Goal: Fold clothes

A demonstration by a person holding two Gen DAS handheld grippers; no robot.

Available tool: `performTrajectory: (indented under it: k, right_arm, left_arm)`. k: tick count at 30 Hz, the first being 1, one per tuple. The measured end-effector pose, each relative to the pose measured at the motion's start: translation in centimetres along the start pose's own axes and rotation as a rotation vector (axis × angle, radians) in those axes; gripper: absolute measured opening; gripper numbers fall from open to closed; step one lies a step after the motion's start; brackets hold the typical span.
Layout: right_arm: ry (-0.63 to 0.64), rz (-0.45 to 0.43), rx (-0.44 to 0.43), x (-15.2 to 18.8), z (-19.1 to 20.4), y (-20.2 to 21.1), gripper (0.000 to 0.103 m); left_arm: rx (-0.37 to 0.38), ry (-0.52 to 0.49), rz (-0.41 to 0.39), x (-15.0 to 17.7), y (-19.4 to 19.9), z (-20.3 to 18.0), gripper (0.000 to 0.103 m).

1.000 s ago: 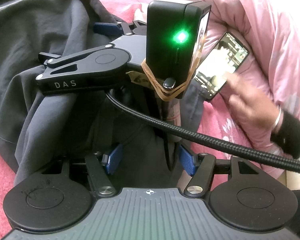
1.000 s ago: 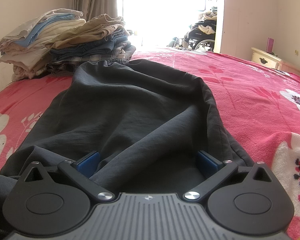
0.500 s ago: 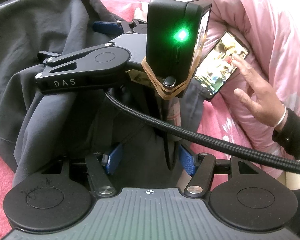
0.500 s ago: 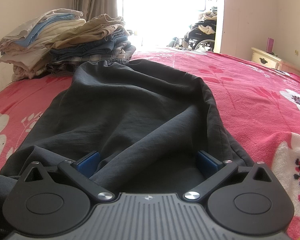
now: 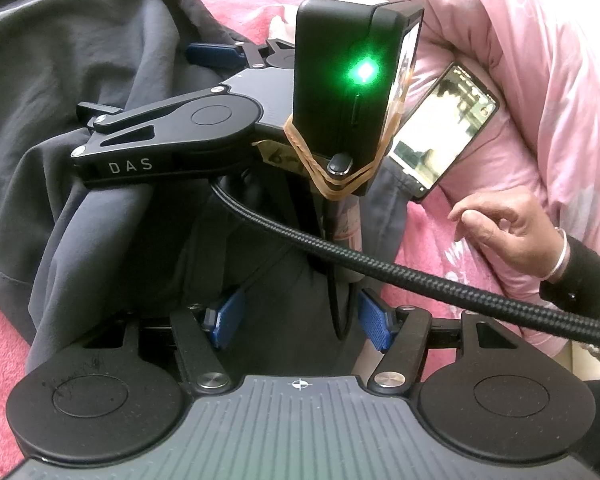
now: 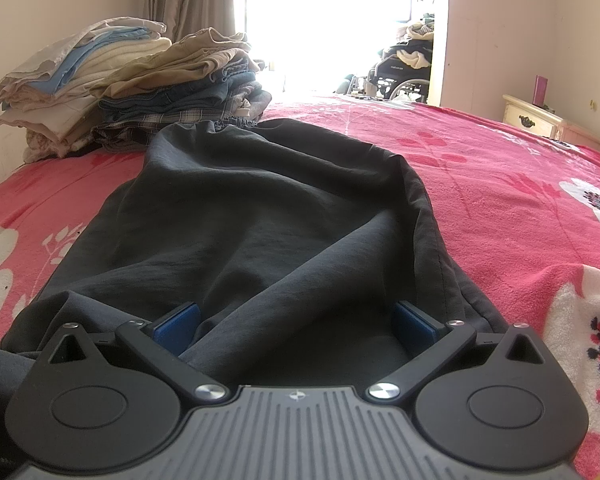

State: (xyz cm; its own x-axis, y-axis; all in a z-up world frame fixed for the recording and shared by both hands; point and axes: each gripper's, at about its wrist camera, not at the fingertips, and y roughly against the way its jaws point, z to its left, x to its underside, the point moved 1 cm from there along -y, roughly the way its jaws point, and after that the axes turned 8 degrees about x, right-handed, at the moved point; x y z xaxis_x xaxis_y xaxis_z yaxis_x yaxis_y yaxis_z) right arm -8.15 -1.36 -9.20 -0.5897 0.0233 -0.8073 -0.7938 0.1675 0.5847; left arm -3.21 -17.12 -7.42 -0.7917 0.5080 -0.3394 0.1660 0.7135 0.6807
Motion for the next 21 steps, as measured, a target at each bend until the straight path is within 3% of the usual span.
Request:
performTrajectory:
  k: [21]
  right_arm:
    - [0.002, 0.004, 0.004, -0.04, 0.05, -0.05, 0.103]
  left_arm:
    - [0.001, -0.012, 0.007, 0.01, -0.19, -0.22, 0.063]
